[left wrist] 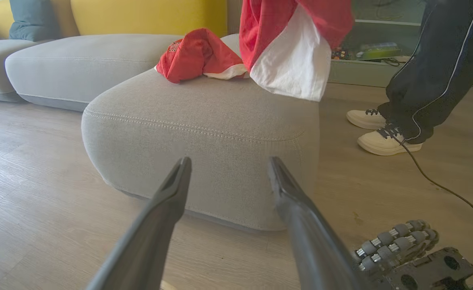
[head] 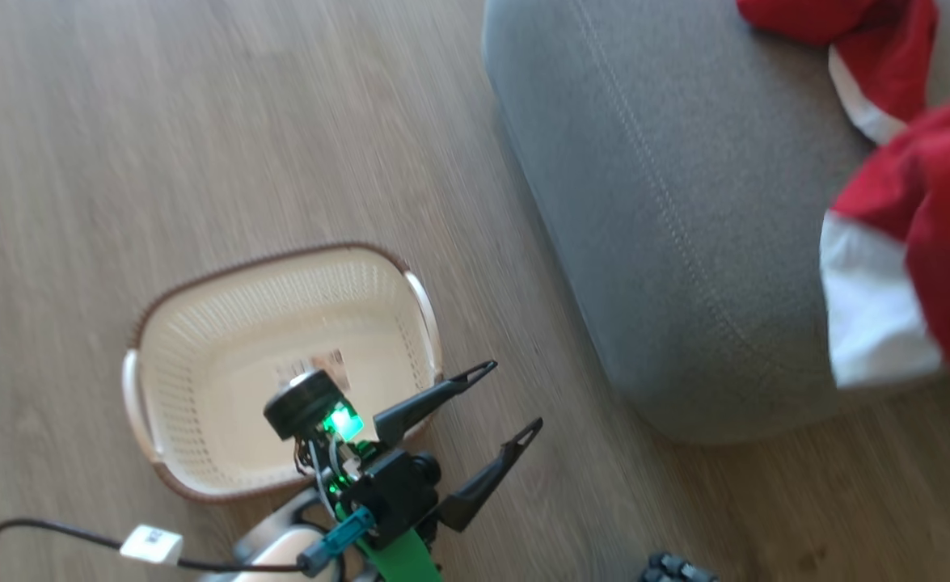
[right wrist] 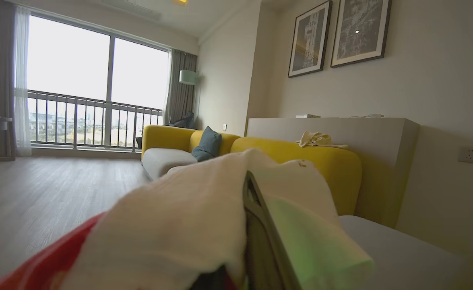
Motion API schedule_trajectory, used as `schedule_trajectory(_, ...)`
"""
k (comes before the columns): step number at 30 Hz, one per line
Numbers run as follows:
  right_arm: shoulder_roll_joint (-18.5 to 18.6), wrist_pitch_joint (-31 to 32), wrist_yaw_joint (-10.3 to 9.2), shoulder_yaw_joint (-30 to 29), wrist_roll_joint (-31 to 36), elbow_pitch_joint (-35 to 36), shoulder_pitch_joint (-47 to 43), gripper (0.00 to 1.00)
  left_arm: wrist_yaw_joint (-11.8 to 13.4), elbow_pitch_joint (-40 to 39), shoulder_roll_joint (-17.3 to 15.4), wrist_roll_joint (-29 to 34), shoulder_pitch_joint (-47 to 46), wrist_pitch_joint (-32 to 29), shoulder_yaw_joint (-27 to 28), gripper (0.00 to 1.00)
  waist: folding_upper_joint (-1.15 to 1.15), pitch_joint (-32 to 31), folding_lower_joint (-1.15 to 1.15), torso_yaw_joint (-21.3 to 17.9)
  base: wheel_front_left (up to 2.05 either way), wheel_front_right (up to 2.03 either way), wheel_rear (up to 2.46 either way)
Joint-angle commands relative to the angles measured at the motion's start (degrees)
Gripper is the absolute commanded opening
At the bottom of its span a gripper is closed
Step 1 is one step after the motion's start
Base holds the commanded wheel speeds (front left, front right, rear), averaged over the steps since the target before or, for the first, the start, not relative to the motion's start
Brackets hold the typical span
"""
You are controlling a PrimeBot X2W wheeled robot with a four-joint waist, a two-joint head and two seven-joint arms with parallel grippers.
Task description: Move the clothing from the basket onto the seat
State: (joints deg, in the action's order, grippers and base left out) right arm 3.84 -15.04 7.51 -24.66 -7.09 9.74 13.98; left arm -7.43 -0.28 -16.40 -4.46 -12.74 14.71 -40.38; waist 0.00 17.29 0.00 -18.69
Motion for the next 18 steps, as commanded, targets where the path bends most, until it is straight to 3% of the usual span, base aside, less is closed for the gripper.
schedule_trajectory(1,2.4,0.0,-0.02,0.7,-0.4,2.1,3.8,0.00,-0.1,-2.4,-1.5,0.4,-2.3,0.3,1.2,1.00,0.00,4.4,0.00,-1.3,0.00,0.00,0.00)
schedule_trajectory(9,8.6,0.0,-0.02,0.6,-1.4,-2.5,20.6,0.00,-0.1,-4.8,-8.7,0.4,-6.5,0.3,-0.5,1.00,0.00,15.6,0.00,-3.7,0.00,0.00,0.00)
schedule_trajectory(12,9.8,0.1,-0.02,-0.1,-3.3,-7.2,28.3,0.00,-0.1,-5.3,-10.9,0.1,-7.6,0.3,-0.3,1.00,0.00,18.7,0.00,-4.1,0.00,0.00,0.00)
schedule_trajectory(15,14.3,1.1,-0.02,1.0,-0.1,-12.6,35.5,0.00,-0.1,-6.1,-12.5,0.1,-9.1,0.3,-0.9,1.00,0.00,21.3,0.00,-3.2,0.00,0.00,0.00)
schedule_trajectory(18,15.8,2.7,-0.02,-1.3,0.1,-17.9,43.4,0.00,-0.1,-6.6,-13.4,0.0,-10.6,0.3,-1.5,1.00,0.00,23.3,0.00,-1.7,0.00,0.00,0.00)
